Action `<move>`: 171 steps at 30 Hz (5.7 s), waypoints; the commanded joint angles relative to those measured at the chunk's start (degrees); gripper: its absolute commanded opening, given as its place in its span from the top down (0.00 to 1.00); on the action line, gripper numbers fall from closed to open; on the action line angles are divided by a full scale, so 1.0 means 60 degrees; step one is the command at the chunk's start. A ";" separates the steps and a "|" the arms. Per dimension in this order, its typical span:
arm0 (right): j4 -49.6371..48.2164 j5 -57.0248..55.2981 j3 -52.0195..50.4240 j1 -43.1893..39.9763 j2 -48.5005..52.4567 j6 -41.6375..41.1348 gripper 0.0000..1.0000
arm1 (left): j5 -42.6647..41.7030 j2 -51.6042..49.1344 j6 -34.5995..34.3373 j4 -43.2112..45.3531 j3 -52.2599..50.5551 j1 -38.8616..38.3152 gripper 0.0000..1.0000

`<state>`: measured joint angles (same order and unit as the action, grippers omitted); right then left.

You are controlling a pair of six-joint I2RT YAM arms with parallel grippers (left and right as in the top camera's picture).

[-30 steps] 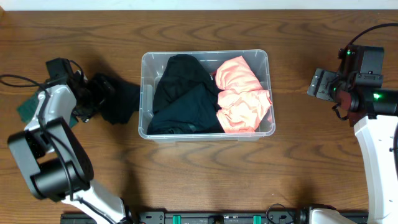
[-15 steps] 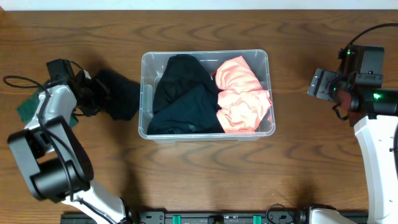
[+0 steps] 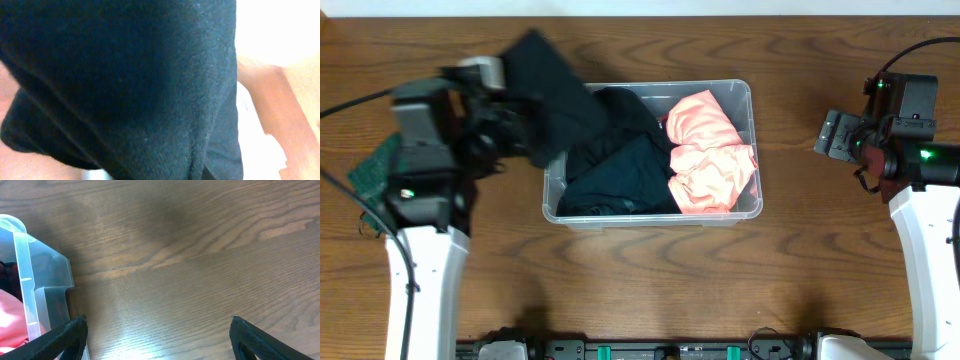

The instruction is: Pack container

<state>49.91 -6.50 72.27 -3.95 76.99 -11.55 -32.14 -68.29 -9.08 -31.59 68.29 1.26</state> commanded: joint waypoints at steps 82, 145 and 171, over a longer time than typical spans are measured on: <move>0.0200 0.0120 -0.0069 -0.0062 0.0047 0.0004 0.11 | -0.3242 -0.7322 0.1974 0.1293 0.1552 0.8043 0.94; -0.3370 0.1891 -0.0066 0.4557 0.0882 0.3107 0.99 | 0.0616 -0.2109 0.3213 -0.3832 0.1807 -0.0692 0.02; -0.3417 0.1457 0.0117 0.4652 0.4011 0.3071 0.83 | 0.0663 -0.4149 0.3213 -0.4029 0.1996 -0.0980 0.02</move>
<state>29.08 1.41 72.44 23.33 104.03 7.20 -30.52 -97.51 10.31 -55.55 78.46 -4.97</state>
